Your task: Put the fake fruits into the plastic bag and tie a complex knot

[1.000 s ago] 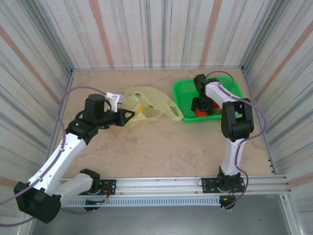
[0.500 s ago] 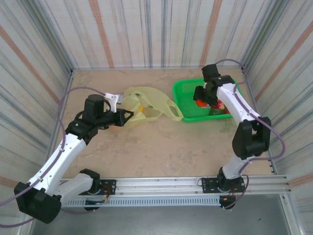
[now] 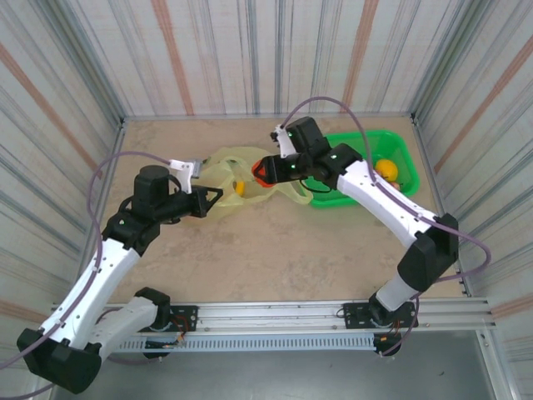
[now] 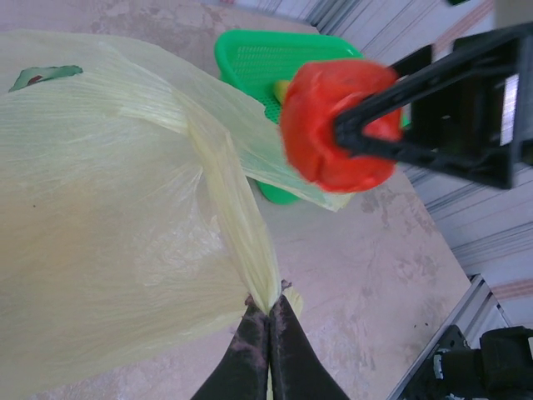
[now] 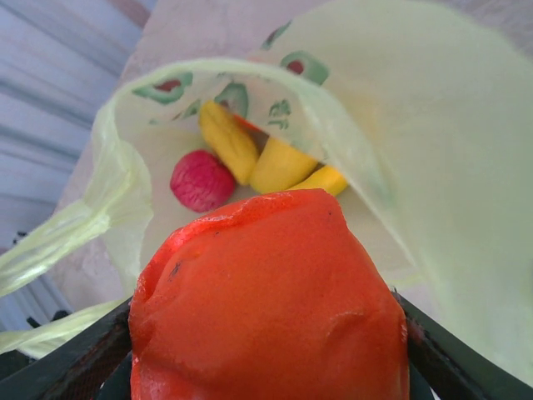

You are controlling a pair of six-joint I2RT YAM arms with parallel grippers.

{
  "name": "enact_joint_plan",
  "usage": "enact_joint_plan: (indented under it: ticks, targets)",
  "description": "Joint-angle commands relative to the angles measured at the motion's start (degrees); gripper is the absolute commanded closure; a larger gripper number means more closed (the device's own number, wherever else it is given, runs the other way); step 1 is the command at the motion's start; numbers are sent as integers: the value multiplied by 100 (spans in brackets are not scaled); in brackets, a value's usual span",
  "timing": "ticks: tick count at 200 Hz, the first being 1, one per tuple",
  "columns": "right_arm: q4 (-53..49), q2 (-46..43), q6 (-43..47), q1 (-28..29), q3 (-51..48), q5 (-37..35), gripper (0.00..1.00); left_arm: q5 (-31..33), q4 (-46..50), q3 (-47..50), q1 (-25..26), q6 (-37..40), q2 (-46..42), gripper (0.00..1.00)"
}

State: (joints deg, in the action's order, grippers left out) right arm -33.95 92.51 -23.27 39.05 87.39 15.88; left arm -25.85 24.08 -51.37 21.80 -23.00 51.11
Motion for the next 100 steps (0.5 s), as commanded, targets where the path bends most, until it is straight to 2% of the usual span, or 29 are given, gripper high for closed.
enact_joint_plan:
  ticks: [1, 73, 100]
  targets:
    - [349, 390, 117, 155, 148, 287, 51, 46, 144, 23, -35, -136, -84, 100]
    - [825, 2035, -250, 234, 1117, 841, 50, 4, 207, -180, -34, -163, -58, 100]
    - [1173, 2692, -666, 482, 1559, 1133, 48, 36, 219, -211, -36, -152, -66, 100]
